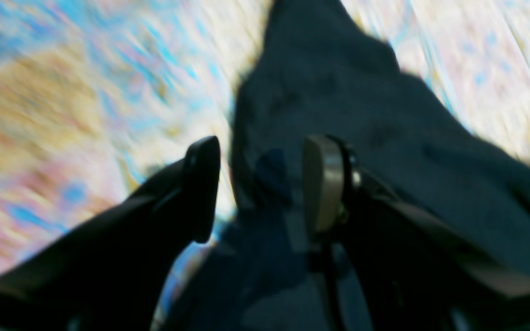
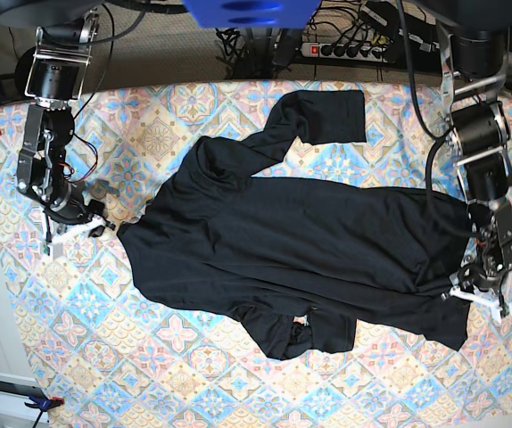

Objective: Layout the t-shirt on the table in an organized manner, then fold the t-shirt properly
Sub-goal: 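Grasp the shirt hem with the left gripper and pull it outward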

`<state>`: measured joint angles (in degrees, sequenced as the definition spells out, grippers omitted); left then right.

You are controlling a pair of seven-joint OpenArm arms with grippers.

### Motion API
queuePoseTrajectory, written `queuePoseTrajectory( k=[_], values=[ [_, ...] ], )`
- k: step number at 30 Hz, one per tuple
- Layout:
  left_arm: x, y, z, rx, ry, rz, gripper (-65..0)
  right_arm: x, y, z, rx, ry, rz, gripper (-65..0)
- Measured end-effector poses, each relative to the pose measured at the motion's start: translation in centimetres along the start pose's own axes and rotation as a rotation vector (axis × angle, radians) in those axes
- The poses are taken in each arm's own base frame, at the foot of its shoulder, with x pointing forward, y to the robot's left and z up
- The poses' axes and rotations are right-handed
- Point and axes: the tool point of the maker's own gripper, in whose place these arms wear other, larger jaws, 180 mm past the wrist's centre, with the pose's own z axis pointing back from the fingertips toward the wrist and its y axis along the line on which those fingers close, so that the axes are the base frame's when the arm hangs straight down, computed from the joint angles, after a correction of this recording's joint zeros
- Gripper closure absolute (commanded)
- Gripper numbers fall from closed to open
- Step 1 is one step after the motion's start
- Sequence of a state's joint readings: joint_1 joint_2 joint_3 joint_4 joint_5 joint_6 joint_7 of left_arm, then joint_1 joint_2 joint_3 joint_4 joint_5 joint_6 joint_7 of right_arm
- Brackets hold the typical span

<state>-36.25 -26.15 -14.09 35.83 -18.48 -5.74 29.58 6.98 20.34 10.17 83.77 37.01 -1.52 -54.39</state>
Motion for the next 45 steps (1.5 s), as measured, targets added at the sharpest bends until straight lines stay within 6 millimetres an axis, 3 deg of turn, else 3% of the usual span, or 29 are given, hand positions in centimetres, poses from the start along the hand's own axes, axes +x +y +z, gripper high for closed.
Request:
queuePoseTrajectory(
  k=[4, 7, 10, 13, 15, 17, 20, 25, 33, 36, 40, 45],
  values=[
    [-2.8, 4.4, 0.9, 0.022, 0.069, 0.111, -27.1, 0.6, 4.1, 0.2, 0.086, -0.020, 0.090, -22.1],
    [-3.3, 6.5, 2.9, 0.016, 0.063, 0.113, -26.9, -1.5, 4.8, 0.3, 0.094, 0.015, 0.125, -22.3],
    [-4.3, 5.8, 4.7, -0.040, 0.043, 0.071, -26.9, -3.7, 5.1, 0.2, 0.099, 0.071, 0.147, -22.2],
    [-6.6, 4.2, 6.1, -0.098, 0.058, 0.026, -26.9, -2.9, 6.4, 0.3, 0.122, 0.044, 0.177, -22.2],
    [-8.0, 4.4, 6.9, -0.110, 0.073, 0.008, -26.9, -2.5, 7.4, 0.6, 0.145, 0.024, 0.194, -22.2],
    [-8.6, 5.6, 7.4, -0.089, 0.072, 0.032, -26.9, -3.3, 7.4, 0.8, 0.150, 0.033, 0.196, -22.2],
    [-9.4, 7.0, 7.5, -0.046, 0.071, 0.071, -26.9, -5.6, 6.5, 1.0, 0.129, 0.097, 0.197, -22.2],
    [-10.6, 6.1, 7.4, -0.073, 0.093, 0.077, -27.0, -4.6, 7.2, 1.3, 0.147, 0.052, 0.202, -22.2],
    [-10.8, 6.4, 6.0, -0.041, 0.097, 0.105, -26.8, -4.9, 7.3, 1.3, 0.150, 0.062, 0.202, -22.2],
    [-10.7, 5.7, 5.7, -0.047, 0.078, 0.098, -20.2, -4.8, 7.2, 1.3, 0.147, 0.060, 0.204, -22.2],
    [-11.1, 6.1, 5.8, -0.041, 0.089, 0.103, 0.0, -4.9, 7.1, 1.3, 0.145, 0.061, 0.202, -22.2],
    [-10.1, 8.2, 6.4, -0.004, 0.108, 0.066, -0.4, -4.8, 7.0, 1.3, 0.135, 0.059, 0.210, -22.2]
  ],
)
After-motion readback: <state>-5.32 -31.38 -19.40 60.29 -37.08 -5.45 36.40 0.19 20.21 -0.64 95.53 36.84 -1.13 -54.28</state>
